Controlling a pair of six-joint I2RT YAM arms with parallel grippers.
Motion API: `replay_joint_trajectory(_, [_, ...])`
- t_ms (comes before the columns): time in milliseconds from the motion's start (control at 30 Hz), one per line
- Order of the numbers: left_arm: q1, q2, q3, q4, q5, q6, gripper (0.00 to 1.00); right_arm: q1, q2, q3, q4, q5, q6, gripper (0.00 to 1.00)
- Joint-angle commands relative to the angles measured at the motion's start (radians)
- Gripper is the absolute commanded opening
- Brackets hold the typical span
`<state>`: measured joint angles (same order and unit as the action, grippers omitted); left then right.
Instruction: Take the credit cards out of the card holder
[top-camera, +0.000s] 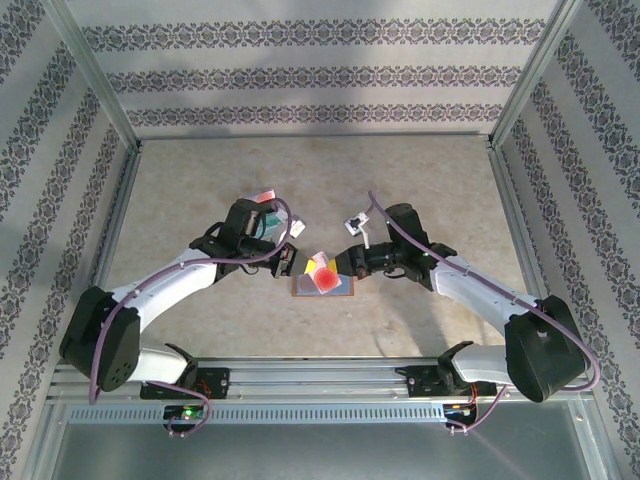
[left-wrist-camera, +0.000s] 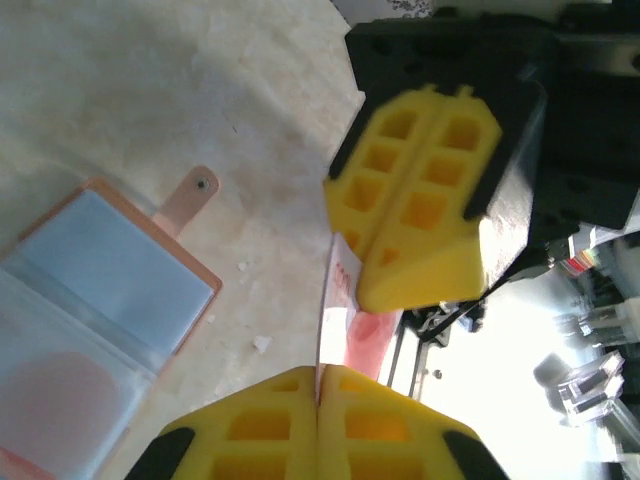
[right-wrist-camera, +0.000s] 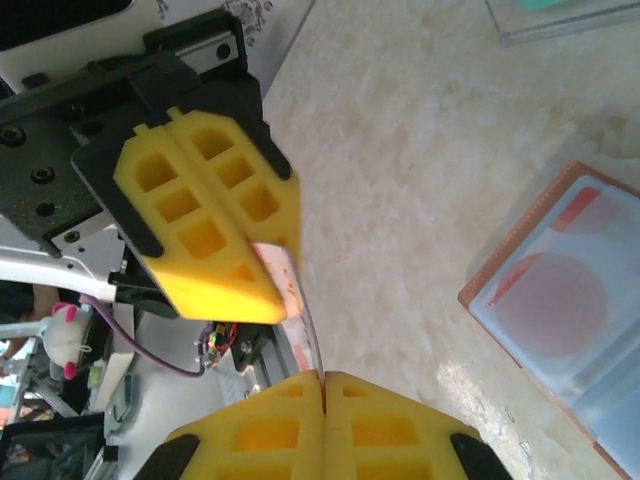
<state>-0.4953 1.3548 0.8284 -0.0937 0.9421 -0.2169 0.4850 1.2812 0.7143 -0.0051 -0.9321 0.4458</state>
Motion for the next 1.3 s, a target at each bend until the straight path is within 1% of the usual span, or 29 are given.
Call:
replay_joint_trajectory(0, [0.004,-0.029,-0.030,0.101,0.007,-0.065,0.00,-0.016,-0.043,-0.010,0.102,-0.010,0.039,0.21])
replay_joint_trajectory(33, [0.004,-0.036,-0.040,0.125,-0.002,-0.082,0.00,-0.022,-0.055,-0.018,0.111,0.007,0.050,0.28])
replay_joint_trajectory(133, [0.004,-0.080,-0.091,0.240,-0.065,-0.162,0.00,-0.042,-0.101,-0.051,0.146,0.048,0.086,0.38])
replay_joint_trajectory(200, [0.006,-0.121,-0.136,0.350,-0.126,-0.236,0.00,-0.052,-0.139,-0.082,0.174,0.097,0.116,0.42])
replay_joint_trajectory(333, [0.006,-0.170,-0.234,0.612,-0.242,-0.419,0.00,-0.061,-0.211,-0.169,0.269,0.215,0.213,0.58])
replay_joint_trajectory(433, [0.006,-0.181,-0.298,0.786,-0.310,-0.530,0.00,-0.060,-0.234,-0.238,0.404,0.271,0.316,0.63])
replay_joint_trajectory(500, [0.006,-0.177,-0.318,0.844,-0.337,-0.574,0.00,-0.050,-0.232,-0.264,0.473,0.294,0.367,0.66])
replay_joint_trajectory(600, [0.006,-0.168,-0.328,0.893,-0.357,-0.613,0.00,-0.012,-0.216,-0.268,0.536,0.317,0.396,0.66])
replay_joint_trajectory(733, [0.006,-0.160,-0.334,0.937,-0.364,-0.647,0.00,0.048,-0.154,-0.235,0.590,0.350,0.402,0.67])
replay_joint_trajectory(800, [0.006,-0.157,-0.334,0.939,-0.358,-0.648,0.00,0.061,-0.115,-0.215,0.626,0.354,0.410,0.66])
replay_joint_trajectory(933, [0.006,-0.159,-0.339,0.924,-0.356,-0.645,0.00,0.063,-0.047,-0.190,0.731,0.333,0.446,0.61])
replay_joint_trajectory(1033, [0.005,-0.163,-0.345,0.925,-0.361,-0.642,0.00,0.067,-0.019,-0.161,0.747,0.313,0.453,0.58])
replay_joint_trajectory(1100, [0.006,-0.163,-0.347,0.928,-0.364,-0.644,0.00,0.070,-0.004,-0.150,0.779,0.306,0.456,0.53])
replay_joint_trajectory(1267, [0.006,-0.160,-0.343,0.926,-0.369,-0.641,0.00,0.082,0.046,-0.135,0.853,0.275,0.492,0.32])
